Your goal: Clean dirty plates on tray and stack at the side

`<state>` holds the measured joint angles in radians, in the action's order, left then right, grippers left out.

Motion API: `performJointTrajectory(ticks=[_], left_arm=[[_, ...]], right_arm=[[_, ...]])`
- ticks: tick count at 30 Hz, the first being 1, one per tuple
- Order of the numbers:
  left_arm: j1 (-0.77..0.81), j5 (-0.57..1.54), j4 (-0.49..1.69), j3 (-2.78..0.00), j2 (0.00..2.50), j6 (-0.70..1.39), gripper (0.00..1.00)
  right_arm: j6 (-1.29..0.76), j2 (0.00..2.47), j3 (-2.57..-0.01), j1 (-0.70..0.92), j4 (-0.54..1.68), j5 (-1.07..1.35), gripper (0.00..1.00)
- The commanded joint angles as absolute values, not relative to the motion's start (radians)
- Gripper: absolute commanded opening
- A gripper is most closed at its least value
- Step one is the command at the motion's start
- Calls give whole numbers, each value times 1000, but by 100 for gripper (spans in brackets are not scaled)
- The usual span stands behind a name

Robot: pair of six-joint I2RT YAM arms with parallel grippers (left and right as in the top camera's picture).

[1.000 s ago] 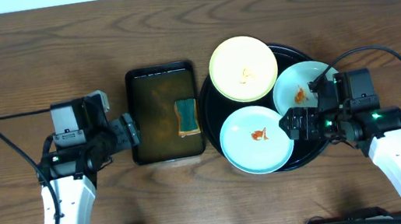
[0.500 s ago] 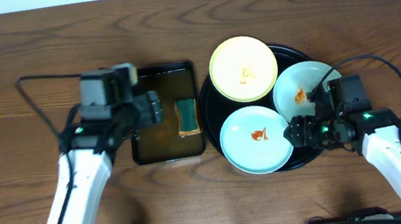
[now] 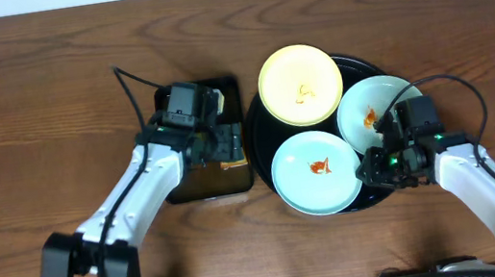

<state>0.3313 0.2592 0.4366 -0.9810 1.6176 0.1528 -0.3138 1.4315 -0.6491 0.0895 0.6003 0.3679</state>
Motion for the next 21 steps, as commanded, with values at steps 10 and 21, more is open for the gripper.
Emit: performJointTrajectory(ticks=[10, 21], left_arm=[[334, 250, 352, -994, 1716, 144, 76], [334, 250, 353, -992, 1758, 144, 66]], right_arm=[[-322, 1485, -641, 113, 533, 425, 22], [-337, 1484, -641, 120, 512, 432, 22]])
